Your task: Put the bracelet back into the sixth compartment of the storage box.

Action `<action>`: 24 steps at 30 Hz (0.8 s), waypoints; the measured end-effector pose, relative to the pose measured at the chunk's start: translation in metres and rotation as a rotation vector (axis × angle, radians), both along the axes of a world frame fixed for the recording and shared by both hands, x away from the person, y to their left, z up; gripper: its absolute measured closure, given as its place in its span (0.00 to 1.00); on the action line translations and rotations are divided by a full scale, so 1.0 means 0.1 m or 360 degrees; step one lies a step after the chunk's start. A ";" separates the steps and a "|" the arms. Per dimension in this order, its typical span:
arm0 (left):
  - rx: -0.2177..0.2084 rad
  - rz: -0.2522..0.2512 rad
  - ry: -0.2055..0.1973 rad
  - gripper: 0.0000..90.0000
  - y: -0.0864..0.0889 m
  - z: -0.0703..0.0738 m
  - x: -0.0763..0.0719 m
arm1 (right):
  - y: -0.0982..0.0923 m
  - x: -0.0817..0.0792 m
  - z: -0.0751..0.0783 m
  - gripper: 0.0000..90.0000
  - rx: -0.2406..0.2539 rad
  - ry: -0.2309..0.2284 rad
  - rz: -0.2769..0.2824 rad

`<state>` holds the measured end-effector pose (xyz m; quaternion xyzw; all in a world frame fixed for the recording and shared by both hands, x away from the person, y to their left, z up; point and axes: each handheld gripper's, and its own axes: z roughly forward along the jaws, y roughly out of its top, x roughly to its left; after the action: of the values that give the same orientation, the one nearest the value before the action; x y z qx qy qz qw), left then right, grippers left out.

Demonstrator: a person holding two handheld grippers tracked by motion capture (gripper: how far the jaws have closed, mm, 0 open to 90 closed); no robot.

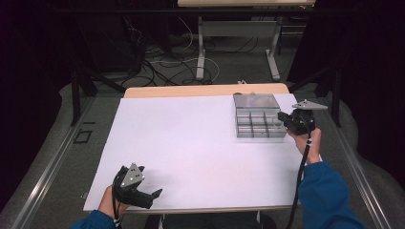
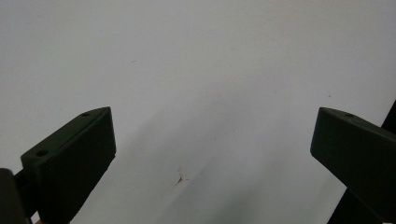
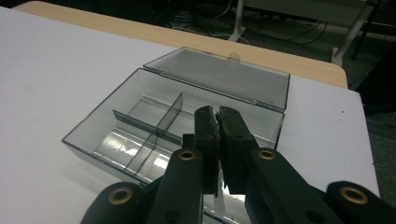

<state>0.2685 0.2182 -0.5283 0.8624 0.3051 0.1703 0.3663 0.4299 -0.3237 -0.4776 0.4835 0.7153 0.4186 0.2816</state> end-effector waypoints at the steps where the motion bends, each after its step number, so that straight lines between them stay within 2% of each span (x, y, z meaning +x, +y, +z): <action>1: 0.0000 0.0002 -0.0001 0.00 0.00 0.00 0.00 | 0.00 0.02 -0.01 0.97 -0.0001 -0.0003 0.0001; 6: -0.0004 0.0002 -0.0004 0.00 0.00 0.00 0.00 | 0.00 0.07 -0.08 0.96 -0.0062 0.0023 -0.0029; 9: 0.0000 -0.0001 0.0002 0.00 0.00 0.00 0.00 | 0.00 0.09 -0.12 0.96 -0.0128 0.0029 -0.0045; 14: 0.0003 0.0002 0.0000 0.00 0.00 0.00 -0.01 | 0.01 0.12 -0.20 0.96 -0.0155 0.0070 -0.0065; 15: -0.0010 0.0011 -0.0033 0.00 0.00 -0.01 0.00 | 0.02 0.13 -0.22 0.95 -0.0162 0.0082 -0.0064; 16: -0.0009 0.0012 -0.0031 0.00 0.00 -0.01 -0.01 | 0.03 0.14 -0.23 0.95 -0.0152 0.0105 -0.0061; 20: 0.0002 0.0001 -0.0011 0.00 0.01 0.01 -0.01 | 0.07 0.16 -0.26 0.73 -0.0118 0.0180 0.0003; 24: 0.0001 -0.0003 -0.0003 0.00 0.01 0.01 -0.02 | 0.11 0.13 -0.24 0.60 -0.0063 0.0220 0.0065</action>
<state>0.2669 0.2197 -0.5272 0.8626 0.3039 0.1709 0.3665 0.4428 -0.3130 -0.5014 0.4908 0.7509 0.3757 0.2325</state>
